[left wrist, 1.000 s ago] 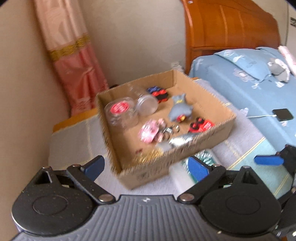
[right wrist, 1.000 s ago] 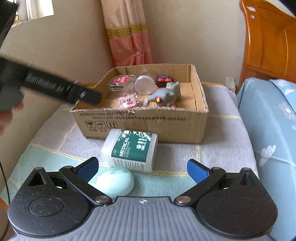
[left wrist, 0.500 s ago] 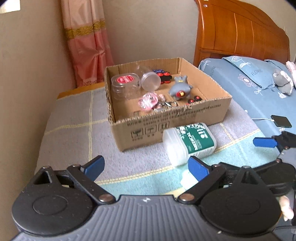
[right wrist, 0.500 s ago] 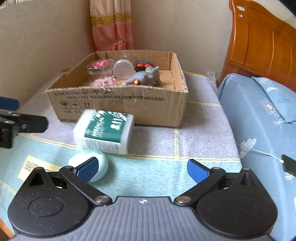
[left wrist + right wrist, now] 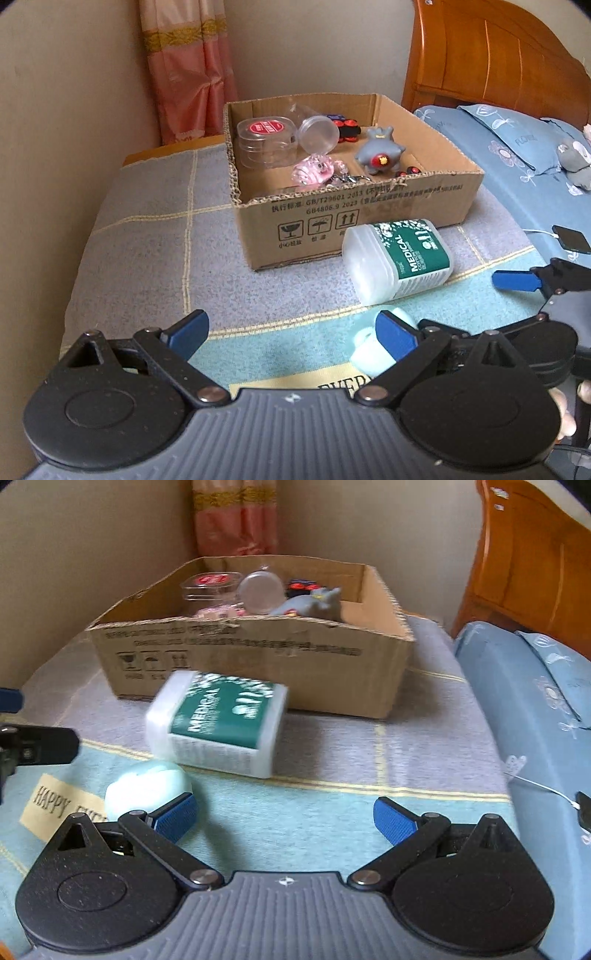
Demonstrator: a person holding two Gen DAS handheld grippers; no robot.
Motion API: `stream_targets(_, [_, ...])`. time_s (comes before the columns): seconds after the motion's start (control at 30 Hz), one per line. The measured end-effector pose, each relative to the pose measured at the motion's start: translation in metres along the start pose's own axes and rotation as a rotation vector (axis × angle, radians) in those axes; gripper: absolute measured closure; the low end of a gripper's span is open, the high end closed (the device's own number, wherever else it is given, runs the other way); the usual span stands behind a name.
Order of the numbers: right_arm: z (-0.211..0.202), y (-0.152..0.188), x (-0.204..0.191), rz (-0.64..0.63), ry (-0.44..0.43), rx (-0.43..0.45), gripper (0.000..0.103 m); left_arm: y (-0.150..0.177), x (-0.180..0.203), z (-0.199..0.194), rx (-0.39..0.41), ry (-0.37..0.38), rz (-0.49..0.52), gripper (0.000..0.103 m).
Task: Organize rigid objects
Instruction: 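Move both tools back toward the remaining items on the blanket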
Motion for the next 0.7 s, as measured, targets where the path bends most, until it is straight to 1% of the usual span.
stream_targets(0.07, [0.001, 0.001, -0.003, -0.009, -0.015, -0.002, 0.0, 0.001, 0.002, 0.003, -0.008, 0.005, 0.004, 0.006])
stream_targets(0.17, [0.003, 0.005, -0.006, -0.022, -0.083, -0.012, 0.0, 0.003, 0.007, 0.01, -0.025, 0.011, 0.005, 0.006])
stream_targets(0.2, [0.002, 0.006, -0.007, -0.032, -0.088, -0.004, 0.0, 0.004, 0.009, 0.013, -0.031, 0.014, 0.007, 0.006])
stream_targets(0.3, [0.002, 0.011, -0.006, -0.051, -0.056, -0.001, 0.0, 0.007, 0.017, 0.021, -0.046, 0.029, 0.019, 0.006])
stream_targets(0.47, [-0.004, 0.017, 0.008, -0.046, -0.053, -0.004, 0.0, 0.01, 0.031, 0.037, -0.065, 0.065, 0.022, 0.006])
stream_targets(0.53, [-0.005, 0.02, 0.011, -0.053, -0.057, -0.005, 0.0, 0.012, 0.034, 0.044, -0.085, 0.074, 0.021, 0.006])
stream_targets(0.63, [-0.008, 0.023, 0.015, -0.053, -0.057, -0.007, 0.0, 0.016, 0.035, 0.051, -0.114, 0.06, 0.022, 0.006])
stream_targets(0.7, [-0.008, 0.024, 0.017, -0.049, -0.056, -0.006, 0.0, 0.019, 0.032, 0.049, -0.11, 0.045, 0.034, 0.006])
Point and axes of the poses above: each gripper's, at about its wrist camera, not at the fingertips, and z roughly the way its jaws point, x to its right, y to its underside, the point moved 4 cm from there along z, roughly the way its jaws point, and after that the axes turned 4 degrees about -z, right-handed, at the moved point
